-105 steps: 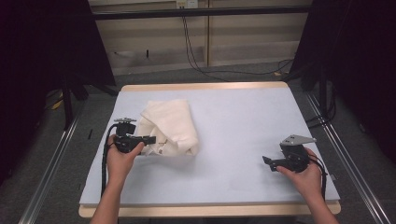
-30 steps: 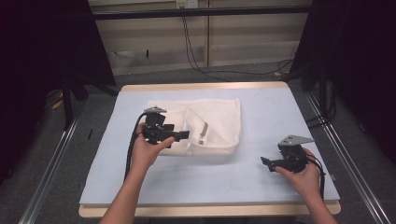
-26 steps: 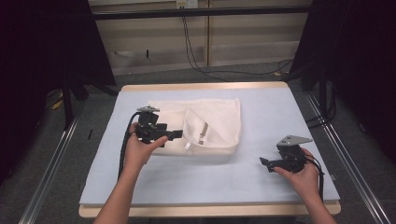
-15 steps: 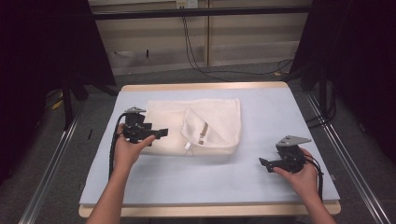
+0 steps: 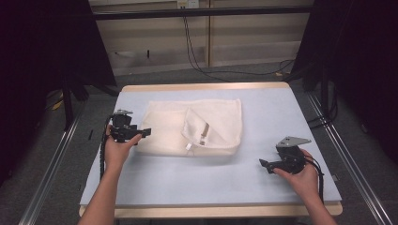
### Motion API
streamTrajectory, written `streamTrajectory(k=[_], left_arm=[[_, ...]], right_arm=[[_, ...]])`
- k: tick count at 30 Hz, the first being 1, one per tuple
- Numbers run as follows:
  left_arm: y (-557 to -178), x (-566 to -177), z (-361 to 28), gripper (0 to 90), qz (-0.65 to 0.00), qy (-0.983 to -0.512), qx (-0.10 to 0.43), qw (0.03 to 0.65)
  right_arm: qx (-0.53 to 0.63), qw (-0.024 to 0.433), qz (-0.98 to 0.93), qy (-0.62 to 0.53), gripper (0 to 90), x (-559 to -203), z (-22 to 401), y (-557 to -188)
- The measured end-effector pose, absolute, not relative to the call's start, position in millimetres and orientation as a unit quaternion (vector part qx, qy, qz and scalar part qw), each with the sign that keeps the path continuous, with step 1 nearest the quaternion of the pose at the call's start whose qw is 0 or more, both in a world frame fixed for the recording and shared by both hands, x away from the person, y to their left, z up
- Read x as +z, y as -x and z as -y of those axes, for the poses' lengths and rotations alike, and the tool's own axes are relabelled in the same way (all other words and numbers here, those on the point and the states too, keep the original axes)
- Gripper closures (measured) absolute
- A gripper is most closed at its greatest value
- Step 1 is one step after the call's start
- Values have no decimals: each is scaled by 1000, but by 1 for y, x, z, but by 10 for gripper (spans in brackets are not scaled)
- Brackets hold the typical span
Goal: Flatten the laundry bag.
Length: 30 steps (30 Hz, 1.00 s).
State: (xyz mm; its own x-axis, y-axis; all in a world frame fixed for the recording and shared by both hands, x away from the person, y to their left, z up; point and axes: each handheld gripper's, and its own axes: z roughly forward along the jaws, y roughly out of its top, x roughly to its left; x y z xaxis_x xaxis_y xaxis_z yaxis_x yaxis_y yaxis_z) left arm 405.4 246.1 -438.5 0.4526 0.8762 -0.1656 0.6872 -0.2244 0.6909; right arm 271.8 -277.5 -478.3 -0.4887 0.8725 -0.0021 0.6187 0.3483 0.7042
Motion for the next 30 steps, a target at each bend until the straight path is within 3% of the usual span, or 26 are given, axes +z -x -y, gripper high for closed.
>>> streamTrajectory(k=[4, 12, 14, 16, 20, 25, 27, 30], left_arm=[[-410, -442, -245, 394, -510, -770, 133, 359], [-408, -438, -238, 706, -504, -783, 126, 342], [-407, -435, -237, 798, -501, -786, 118, 342], [-405, -434, -236, 874, -504, -785, 111, 344], [-400, -430, -230, 886, -496, -786, 107, 353], [-392, -424, -221, 885, -487, -782, 99, 376], [-390, -424, -218, 885, -483, -782, 94, 382], [-386, -425, -215, 885, -474, -787, 91, 384]], right_arm=[[325, 196, -801, -463, 138, -479, 277, -272], [332, 193, -801, -460, 162, -477, 276, -271], [340, 184, -802, -455, 204, -475, 273, -270], [359, 181, -804, -438, 347, -467, 265, -266], [376, 170, -806, -423, 435, -460, 254, -263], [384, 148, -819, -400, 467, -455, 232, -263], [385, 119, -827, -393, 670, -454, 222, -264], [394, 104, -824, -393, 730, -453, 217, -266]])
